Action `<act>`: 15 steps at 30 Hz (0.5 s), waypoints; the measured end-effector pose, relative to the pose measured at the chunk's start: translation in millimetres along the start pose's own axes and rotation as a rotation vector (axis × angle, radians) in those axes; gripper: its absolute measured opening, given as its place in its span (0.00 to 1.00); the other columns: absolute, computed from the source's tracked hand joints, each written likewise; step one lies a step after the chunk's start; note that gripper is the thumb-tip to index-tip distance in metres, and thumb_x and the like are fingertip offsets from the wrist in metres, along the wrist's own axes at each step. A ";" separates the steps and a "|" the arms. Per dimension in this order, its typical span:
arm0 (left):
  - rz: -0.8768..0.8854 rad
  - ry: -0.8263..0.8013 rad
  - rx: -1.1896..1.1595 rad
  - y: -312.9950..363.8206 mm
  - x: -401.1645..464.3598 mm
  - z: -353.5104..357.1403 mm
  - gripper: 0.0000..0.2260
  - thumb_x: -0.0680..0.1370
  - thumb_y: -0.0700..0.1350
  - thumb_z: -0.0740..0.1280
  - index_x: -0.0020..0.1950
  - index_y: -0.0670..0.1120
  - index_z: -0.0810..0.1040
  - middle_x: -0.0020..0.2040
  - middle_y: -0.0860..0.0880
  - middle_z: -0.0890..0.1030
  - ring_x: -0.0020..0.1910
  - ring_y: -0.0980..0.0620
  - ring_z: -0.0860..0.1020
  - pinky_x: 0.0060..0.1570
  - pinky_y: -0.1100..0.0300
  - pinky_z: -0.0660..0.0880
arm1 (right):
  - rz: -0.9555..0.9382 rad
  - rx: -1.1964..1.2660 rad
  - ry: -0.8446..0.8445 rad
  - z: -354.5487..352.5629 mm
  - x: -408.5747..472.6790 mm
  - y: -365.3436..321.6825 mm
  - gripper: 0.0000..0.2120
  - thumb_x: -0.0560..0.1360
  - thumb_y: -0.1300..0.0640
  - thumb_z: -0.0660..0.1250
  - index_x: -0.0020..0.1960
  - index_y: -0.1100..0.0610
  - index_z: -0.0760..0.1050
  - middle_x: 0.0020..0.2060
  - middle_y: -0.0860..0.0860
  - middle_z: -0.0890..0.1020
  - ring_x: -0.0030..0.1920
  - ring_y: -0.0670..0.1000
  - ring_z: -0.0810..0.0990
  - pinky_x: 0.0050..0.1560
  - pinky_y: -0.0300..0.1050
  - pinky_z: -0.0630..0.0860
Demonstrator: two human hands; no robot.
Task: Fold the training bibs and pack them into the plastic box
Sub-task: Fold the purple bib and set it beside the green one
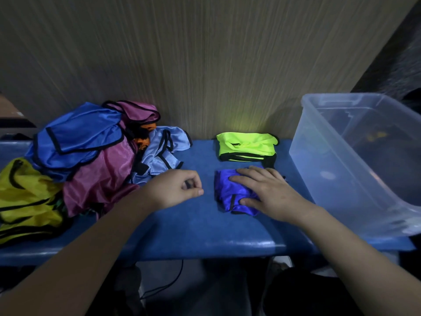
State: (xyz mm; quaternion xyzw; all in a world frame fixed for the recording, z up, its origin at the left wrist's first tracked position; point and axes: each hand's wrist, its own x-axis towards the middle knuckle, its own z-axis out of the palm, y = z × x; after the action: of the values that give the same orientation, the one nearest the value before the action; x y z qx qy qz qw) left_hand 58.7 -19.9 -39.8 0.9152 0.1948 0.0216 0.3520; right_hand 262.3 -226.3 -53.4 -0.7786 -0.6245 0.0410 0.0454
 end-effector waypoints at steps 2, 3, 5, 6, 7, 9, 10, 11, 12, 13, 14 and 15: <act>0.003 -0.013 0.036 3.4 3.2 2.6 0.05 0.78 0.52 0.71 0.47 0.52 0.80 0.41 0.55 0.82 0.35 0.60 0.77 0.40 0.61 0.73 | 0.040 -0.037 0.015 -4.7 -5.3 11.0 0.28 0.79 0.40 0.64 0.77 0.40 0.63 0.77 0.43 0.63 0.77 0.52 0.59 0.73 0.52 0.55; 0.005 -0.014 0.053 5.0 4.5 3.7 0.05 0.78 0.53 0.71 0.47 0.53 0.80 0.41 0.56 0.82 0.36 0.60 0.77 0.40 0.61 0.73 | 0.060 -0.051 0.026 -7.1 -7.2 15.9 0.28 0.79 0.42 0.65 0.77 0.41 0.63 0.77 0.43 0.63 0.77 0.52 0.59 0.73 0.52 0.55; 0.006 -0.008 0.077 7.0 6.6 5.8 0.04 0.78 0.53 0.71 0.47 0.54 0.80 0.41 0.57 0.81 0.35 0.61 0.76 0.40 0.62 0.73 | 0.108 -0.062 0.032 -10.6 -9.6 23.6 0.28 0.79 0.44 0.66 0.77 0.42 0.64 0.77 0.44 0.64 0.77 0.52 0.60 0.73 0.51 0.56; 0.005 -0.006 0.082 7.3 7.5 6.8 0.04 0.78 0.53 0.70 0.46 0.54 0.80 0.41 0.57 0.81 0.35 0.61 0.76 0.40 0.62 0.72 | 0.134 -0.059 0.027 -11.5 -10.3 26.4 0.28 0.79 0.44 0.66 0.77 0.43 0.63 0.77 0.45 0.64 0.76 0.52 0.60 0.73 0.51 0.56; 0.004 -0.004 0.083 7.0 7.9 7.4 0.04 0.78 0.53 0.70 0.46 0.54 0.80 0.41 0.57 0.81 0.35 0.62 0.76 0.39 0.62 0.72 | 0.155 -0.051 0.024 -12.2 -10.3 28.3 0.29 0.79 0.44 0.66 0.77 0.44 0.63 0.77 0.45 0.64 0.76 0.52 0.60 0.73 0.50 0.56; 0.007 0.002 0.081 6.1 8.1 8.4 0.04 0.78 0.52 0.70 0.46 0.54 0.80 0.42 0.57 0.81 0.34 0.62 0.75 0.38 0.63 0.71 | 0.167 -0.026 0.016 -12.5 -8.6 28.7 0.28 0.79 0.44 0.66 0.77 0.44 0.63 0.77 0.45 0.64 0.76 0.51 0.61 0.73 0.49 0.56; 0.010 0.007 0.078 5.8 8.2 8.8 0.04 0.79 0.52 0.70 0.46 0.54 0.80 0.42 0.57 0.81 0.34 0.62 0.75 0.38 0.64 0.70 | 0.162 -0.007 0.016 -12.6 -6.8 27.5 0.28 0.79 0.44 0.66 0.77 0.44 0.64 0.77 0.44 0.64 0.76 0.50 0.61 0.72 0.50 0.57; 0.013 0.012 0.074 5.5 8.0 9.2 0.03 0.79 0.51 0.70 0.46 0.54 0.80 0.43 0.56 0.81 0.34 0.62 0.74 0.37 0.65 0.69 | 0.153 0.017 0.021 -12.7 -4.6 25.1 0.26 0.79 0.45 0.65 0.76 0.44 0.65 0.76 0.44 0.65 0.75 0.50 0.62 0.71 0.50 0.57; 0.014 0.016 0.073 5.2 7.9 9.8 0.03 0.79 0.51 0.70 0.46 0.54 0.80 0.43 0.56 0.81 0.34 0.63 0.74 0.37 0.66 0.68 | 0.143 0.039 0.028 -12.6 -2.2 21.7 0.25 0.79 0.45 0.65 0.75 0.44 0.66 0.76 0.43 0.66 0.75 0.50 0.63 0.70 0.50 0.58; 0.014 0.020 0.077 5.0 7.9 10.2 0.03 0.79 0.51 0.70 0.46 0.53 0.80 0.43 0.56 0.81 0.34 0.63 0.74 0.37 0.66 0.68 | 0.131 0.050 0.034 -11.9 0.0 17.5 0.25 0.80 0.45 0.65 0.75 0.44 0.67 0.75 0.43 0.67 0.74 0.50 0.64 0.69 0.49 0.59; 0.014 0.020 0.082 4.6 7.9 10.5 0.03 0.79 0.51 0.70 0.47 0.53 0.80 0.44 0.56 0.81 0.34 0.63 0.74 0.38 0.66 0.68 | 0.118 0.051 0.038 -10.8 2.2 12.9 0.24 0.80 0.45 0.65 0.75 0.44 0.67 0.75 0.43 0.67 0.74 0.50 0.65 0.69 0.49 0.59; 0.016 0.019 0.087 4.2 8.0 10.7 0.03 0.79 0.50 0.70 0.47 0.53 0.80 0.45 0.56 0.81 0.35 0.63 0.75 0.38 0.65 0.69 | 0.102 0.048 0.038 -9.3 4.1 8.1 0.24 0.80 0.45 0.65 0.75 0.44 0.67 0.75 0.43 0.67 0.74 0.50 0.65 0.69 0.48 0.58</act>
State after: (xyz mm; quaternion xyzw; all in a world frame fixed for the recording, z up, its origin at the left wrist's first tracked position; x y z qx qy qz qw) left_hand 69.4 -26.5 -45.9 0.9309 0.1919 0.0247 0.3099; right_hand 272.1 -224.1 -45.1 -0.8089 -0.5818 0.0434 0.0735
